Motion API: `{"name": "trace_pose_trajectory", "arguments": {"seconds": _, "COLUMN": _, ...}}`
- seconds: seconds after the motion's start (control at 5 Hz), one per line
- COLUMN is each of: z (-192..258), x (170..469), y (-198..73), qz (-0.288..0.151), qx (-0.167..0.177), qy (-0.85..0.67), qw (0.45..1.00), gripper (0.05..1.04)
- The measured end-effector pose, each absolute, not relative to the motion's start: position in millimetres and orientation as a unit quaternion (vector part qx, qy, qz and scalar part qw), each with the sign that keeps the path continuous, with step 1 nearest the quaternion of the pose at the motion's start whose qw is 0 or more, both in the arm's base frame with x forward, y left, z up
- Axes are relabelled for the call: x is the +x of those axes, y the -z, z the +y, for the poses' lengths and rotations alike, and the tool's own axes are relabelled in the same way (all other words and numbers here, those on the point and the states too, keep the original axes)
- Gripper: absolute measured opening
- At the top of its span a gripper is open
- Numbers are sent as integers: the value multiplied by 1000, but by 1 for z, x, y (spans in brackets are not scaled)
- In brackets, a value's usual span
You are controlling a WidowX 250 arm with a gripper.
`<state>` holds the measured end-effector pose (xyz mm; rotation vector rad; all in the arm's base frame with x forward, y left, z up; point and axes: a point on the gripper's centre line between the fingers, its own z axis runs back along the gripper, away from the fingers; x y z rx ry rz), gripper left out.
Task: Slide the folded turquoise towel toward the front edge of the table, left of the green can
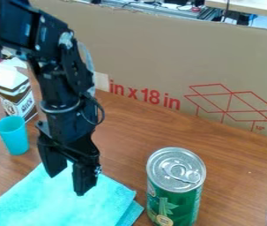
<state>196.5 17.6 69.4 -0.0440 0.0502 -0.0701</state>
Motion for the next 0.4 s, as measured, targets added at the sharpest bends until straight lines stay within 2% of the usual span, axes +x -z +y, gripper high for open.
{"name": "trace_pose_trajectory", "arguments": {"seconds": 0.2, "z": 15, "x": 181, "y": -90, "qz": 38, "qx": 6, "qy": 42, "qw": 998, "gripper": 1001}}
{"name": "trace_pose_trajectory", "arguments": {"seconds": 0.4, "z": 17, "x": 176, "y": -93, "qz": 76, "qx": 26, "qy": 52, "qw": 995, "gripper": 1001}}
